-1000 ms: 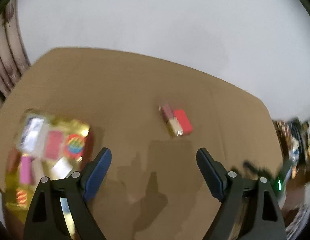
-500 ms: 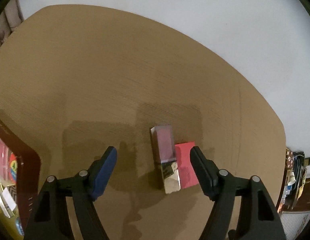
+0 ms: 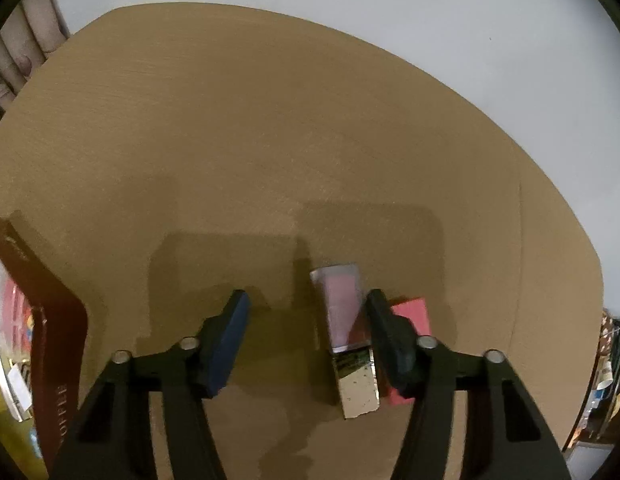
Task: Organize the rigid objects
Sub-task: 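Move the left tool to the lipstick beside the red block, then grasp the lipstick with the left tool and release it in the tin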
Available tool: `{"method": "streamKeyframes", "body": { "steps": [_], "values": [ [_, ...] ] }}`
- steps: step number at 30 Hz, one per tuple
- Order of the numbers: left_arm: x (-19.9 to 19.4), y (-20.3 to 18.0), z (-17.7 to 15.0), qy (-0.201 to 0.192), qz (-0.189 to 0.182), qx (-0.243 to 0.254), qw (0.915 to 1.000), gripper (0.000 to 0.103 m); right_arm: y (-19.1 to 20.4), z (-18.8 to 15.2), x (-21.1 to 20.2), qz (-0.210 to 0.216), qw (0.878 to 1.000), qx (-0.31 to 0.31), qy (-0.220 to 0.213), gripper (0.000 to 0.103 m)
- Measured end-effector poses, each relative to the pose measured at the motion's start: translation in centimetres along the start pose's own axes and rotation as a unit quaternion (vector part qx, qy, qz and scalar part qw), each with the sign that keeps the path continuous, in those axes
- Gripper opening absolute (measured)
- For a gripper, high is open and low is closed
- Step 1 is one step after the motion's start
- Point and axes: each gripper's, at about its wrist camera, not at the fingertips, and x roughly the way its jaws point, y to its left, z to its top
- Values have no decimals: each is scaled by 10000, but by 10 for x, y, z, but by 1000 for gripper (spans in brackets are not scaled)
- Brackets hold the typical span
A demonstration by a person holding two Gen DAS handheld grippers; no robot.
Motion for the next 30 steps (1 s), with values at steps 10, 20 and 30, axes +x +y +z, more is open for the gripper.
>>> {"method": "streamKeyframes", "body": {
  "steps": [10,20,30],
  "values": [
    [3,-9,-11,124,402,98,9991,30,-7,4,1,-1,10000,38,36,55],
    [23,-42,-15,69,569,144,9983,64,-9,7,2,33,10000,32,71,55],
    [15,-29,-29,-66,220,114,9997,17,-10,6,1,53,10000,51,61,55]
  ]
}}
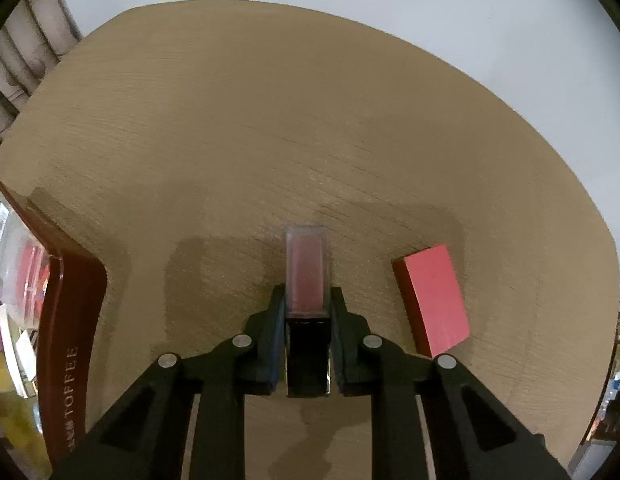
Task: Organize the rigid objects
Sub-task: 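Grasp the lipstick with the left tool and release it in the tin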
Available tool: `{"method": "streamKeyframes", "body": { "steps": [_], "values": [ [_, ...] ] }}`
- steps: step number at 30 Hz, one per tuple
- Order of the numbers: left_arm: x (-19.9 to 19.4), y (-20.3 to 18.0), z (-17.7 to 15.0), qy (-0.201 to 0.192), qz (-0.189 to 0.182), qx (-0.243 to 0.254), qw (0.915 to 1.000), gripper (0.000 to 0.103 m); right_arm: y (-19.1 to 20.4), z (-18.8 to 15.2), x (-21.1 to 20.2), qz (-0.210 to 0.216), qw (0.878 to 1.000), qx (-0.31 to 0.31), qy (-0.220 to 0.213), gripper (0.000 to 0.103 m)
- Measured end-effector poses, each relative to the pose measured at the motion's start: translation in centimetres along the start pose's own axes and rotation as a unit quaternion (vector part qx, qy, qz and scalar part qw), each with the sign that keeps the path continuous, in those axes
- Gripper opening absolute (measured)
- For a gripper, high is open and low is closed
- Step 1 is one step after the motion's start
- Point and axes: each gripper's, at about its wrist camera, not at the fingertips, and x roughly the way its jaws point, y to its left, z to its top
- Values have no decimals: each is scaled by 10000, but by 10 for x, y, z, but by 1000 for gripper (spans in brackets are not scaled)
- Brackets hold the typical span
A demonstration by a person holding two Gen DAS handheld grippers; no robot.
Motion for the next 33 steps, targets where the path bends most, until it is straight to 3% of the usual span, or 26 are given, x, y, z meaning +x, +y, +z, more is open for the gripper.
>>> {"method": "streamKeyframes", "body": {
  "steps": [3,9,12,16,17,19,23,25,30,33],
  "values": [
    [-9,-4,-15,-96,-72,213,9997,17,-2,0,-1,10,10000,41,-9,55],
    [-77,-3,-81,-727,-387,979,9918,17,-4,2,0,-52,10000,76,30,55],
    [-111,29,-109,-767,-601,1090,9893,17,-4,1,1,-127,9999,90,68,55],
    [-147,95,-132,-890,-361,1019,9901,17,-2,2,8,-264,9994,60,199,55],
    [-150,134,-129,-823,-313,984,9912,17,0,2,10,-297,9993,41,235,55],
    [-152,169,-121,-601,-251,939,9934,17,1,3,13,-366,9989,8,283,55],
    [-130,207,-134,-328,-14,1077,9936,17,5,2,17,-454,9984,-59,324,55],
    [-124,231,-135,-115,-138,1170,9930,17,7,3,19,-525,9979,-120,348,55],
    [-111,237,-143,-12,-283,1434,9893,17,14,3,23,-687,9966,-247,390,55],
    [-107,239,-137,-36,-119,1506,9885,17,19,2,25,-721,9959,-331,430,63]
  ]
}}
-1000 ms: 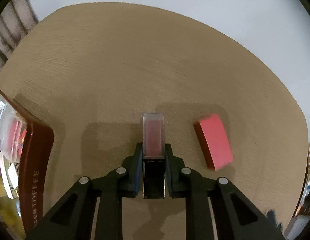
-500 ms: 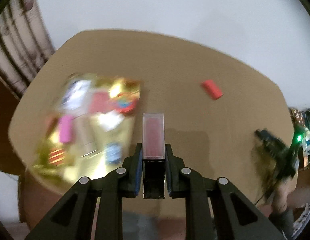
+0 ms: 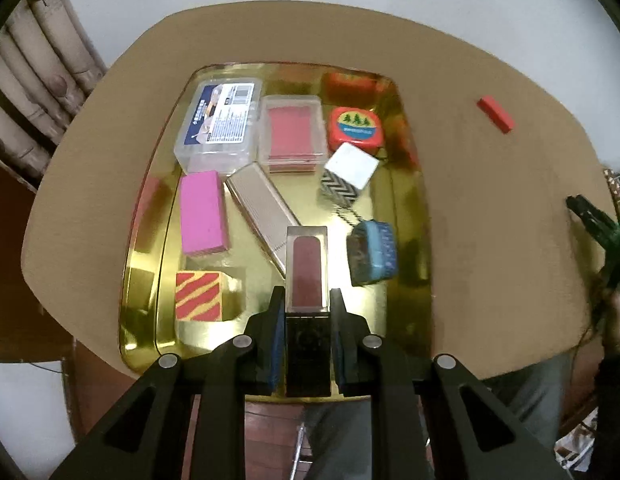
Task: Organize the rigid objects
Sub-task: 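Grasp the lipstick with the left tool and release it in the tin, then grasp the red block with the right tool and carry it over the tin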
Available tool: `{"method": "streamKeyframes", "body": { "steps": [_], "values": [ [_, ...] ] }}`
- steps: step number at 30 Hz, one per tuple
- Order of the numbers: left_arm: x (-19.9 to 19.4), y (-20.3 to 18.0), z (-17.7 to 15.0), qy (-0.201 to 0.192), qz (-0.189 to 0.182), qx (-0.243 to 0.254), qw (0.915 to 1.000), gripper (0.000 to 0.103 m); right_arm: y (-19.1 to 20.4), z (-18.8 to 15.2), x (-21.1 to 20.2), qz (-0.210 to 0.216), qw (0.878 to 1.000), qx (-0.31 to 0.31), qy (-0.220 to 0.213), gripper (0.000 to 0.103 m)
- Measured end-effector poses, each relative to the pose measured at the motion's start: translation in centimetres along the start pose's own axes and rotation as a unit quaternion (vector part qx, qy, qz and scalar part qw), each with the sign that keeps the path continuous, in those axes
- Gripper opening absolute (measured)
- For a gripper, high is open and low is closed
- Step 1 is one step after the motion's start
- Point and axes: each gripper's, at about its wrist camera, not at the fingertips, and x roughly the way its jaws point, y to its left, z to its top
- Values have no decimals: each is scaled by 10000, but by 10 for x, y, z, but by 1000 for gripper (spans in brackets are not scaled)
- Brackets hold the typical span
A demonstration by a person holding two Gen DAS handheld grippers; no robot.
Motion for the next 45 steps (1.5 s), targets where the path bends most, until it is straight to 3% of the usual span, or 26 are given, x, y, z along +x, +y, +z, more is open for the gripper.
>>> {"method": "streamKeyframes", "body": {
  "steps": [7,10,16,21,25,29,32,36,39,45],
  "values": [
    [13,31,2,-128,231,-329,9991,17,2,-1,0,-62,9999,-99,35,66],
    [19,38,4,-101,75,-486,9987,17,2,-2,-1,-67,9999,-107,38,66],
    [19,44,10,-210,568,-778,9951,19,2,-2,0,-51,9999,-105,39,68],
    [9,51,7,-204,282,-984,9945,19,0,-4,-3,-30,10000,-60,30,68],
    [-21,52,-2,-582,39,-1130,9919,21,-1,-5,-5,-36,10000,-49,28,68],
    [-51,46,-20,-951,-131,-1278,9871,35,1,-5,-5,-93,9999,-86,41,68],
    [-69,29,-44,-1349,48,-1080,9849,36,8,-4,-6,-249,9995,-202,30,68],
    [-77,11,-76,-1687,311,-943,9807,37,36,10,-12,25,9989,-463,-42,68],
    [-77,4,-98,-1776,384,-1010,9782,44,73,33,-15,249,9955,-907,-116,68],
    [-68,17,-126,-1856,564,-1296,9724,44,132,85,10,201,9880,-1530,60,68]
  ]
}}
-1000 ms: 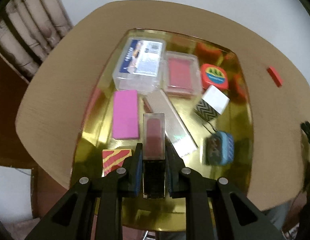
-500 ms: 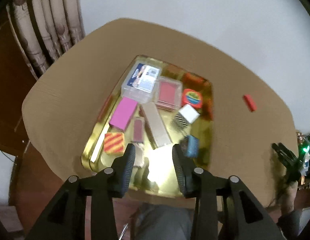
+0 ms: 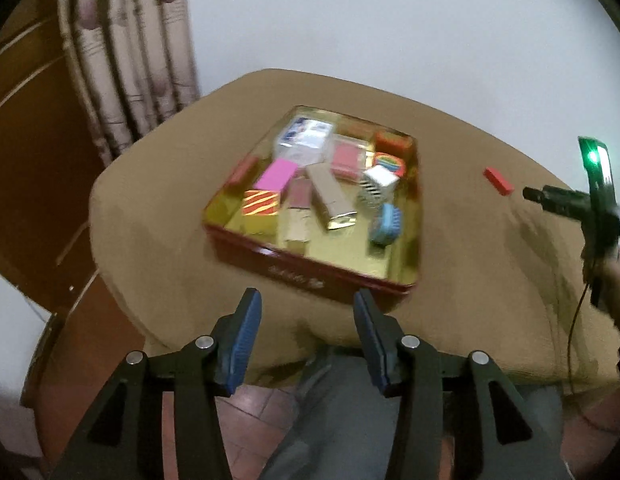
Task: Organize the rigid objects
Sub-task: 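Grasp the red block with the right tool and carry it over the tin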
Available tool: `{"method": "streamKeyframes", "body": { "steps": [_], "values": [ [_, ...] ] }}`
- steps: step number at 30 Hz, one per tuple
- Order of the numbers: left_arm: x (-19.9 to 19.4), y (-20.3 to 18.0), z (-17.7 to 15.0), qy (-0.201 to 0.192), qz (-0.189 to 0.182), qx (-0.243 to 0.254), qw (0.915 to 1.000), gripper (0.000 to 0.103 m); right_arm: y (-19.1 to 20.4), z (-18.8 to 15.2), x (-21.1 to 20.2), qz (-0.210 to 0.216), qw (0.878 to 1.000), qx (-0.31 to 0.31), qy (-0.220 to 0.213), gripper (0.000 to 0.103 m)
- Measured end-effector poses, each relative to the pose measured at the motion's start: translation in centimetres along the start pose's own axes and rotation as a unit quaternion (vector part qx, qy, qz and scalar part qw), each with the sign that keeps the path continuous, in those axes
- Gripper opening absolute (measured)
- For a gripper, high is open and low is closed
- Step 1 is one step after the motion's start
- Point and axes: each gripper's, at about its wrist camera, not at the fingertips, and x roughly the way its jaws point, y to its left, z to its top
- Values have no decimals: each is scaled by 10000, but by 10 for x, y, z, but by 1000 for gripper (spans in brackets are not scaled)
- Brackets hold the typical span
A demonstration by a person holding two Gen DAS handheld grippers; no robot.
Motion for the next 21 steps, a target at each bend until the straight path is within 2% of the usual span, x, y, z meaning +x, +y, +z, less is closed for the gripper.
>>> {"method": "streamKeyframes", "body": {
  "steps": [5,8,12,13,14,15,17,21],
  "values": [
    [8,20,-10,-130,254,-297,9992,44,-2,32,32,-40,9997,31,224,68],
    [16,31,-10,-90,380,-440,9983,44,-4,45,51,-178,9989,19,437,68],
    [27,40,-13,25,450,-486,9978,44,-10,52,77,-91,9964,105,842,68],
    [30,41,-15,54,453,-488,9978,44,-10,53,81,-10,9956,116,925,65],
    [32,42,-15,80,448,-472,9978,44,-10,53,85,7,9950,97,996,52],
    [34,42,-15,106,458,-453,9979,44,-7,52,91,-65,9935,10,1136,46],
    [36,42,-16,132,523,-420,9977,44,-5,51,90,28,9938,47,1109,32],
    [35,45,-16,178,541,-456,9973,44,-6,48,81,16,9937,145,1113,30]
  ]
}}
